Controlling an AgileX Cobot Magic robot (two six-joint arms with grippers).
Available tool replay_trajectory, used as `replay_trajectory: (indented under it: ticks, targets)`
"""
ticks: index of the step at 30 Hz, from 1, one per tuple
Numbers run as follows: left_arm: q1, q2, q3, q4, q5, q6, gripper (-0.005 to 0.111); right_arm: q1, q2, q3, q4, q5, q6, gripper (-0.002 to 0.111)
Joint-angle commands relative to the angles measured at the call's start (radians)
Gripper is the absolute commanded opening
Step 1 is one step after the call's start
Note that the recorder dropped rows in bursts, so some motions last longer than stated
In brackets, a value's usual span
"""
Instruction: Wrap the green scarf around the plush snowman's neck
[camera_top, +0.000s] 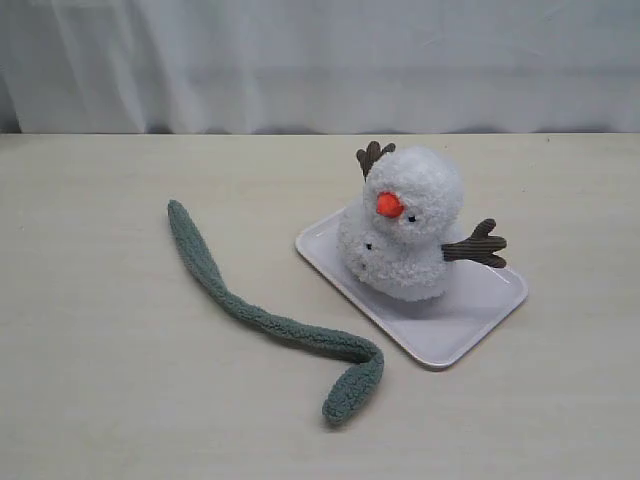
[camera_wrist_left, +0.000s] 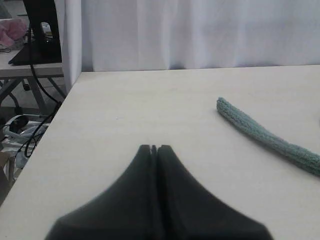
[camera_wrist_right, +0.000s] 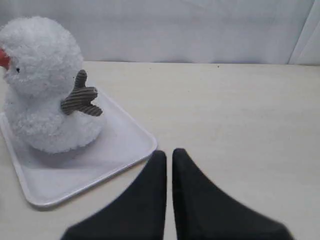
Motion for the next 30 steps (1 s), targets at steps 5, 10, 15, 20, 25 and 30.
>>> replay_trajectory:
  ticks: [5,10,15,20,25,30]
  targets:
    - [0.002,-0.002,0.004,-0.007,-0.009,-0.003,0.0,0.0,-0.004,0.003,-0.019,-0.275,-0.008,0.004]
    - [0.002,-0.002,0.004,-0.007,-0.009,-0.003,0.0,0.0,-0.004,0.003,-0.013,-0.522,0.022,0.004]
    - [0.002,-0.002,0.004,-0.007,-0.009,-0.003,0.0,0.0,-0.004,0.003,-0.032,-0.74,0.385,0.004]
    - [0.002,-0.002,0.004,-0.007,-0.009,-0.003,0.0,0.0,-0.004,-0.014,-0.078,-0.76,0.434,0.007]
    - [0.002,-0.002,0.004,-0.007,-0.009,-0.003,0.0,0.0,0.022,-0.168,-0.105,-0.474,0.516,0.044]
    - [0.002,-0.002,0.004,-0.007,-0.009,-0.003,0.0,0.0,0.119,-0.395,-0.103,-0.107,0.486,0.086]
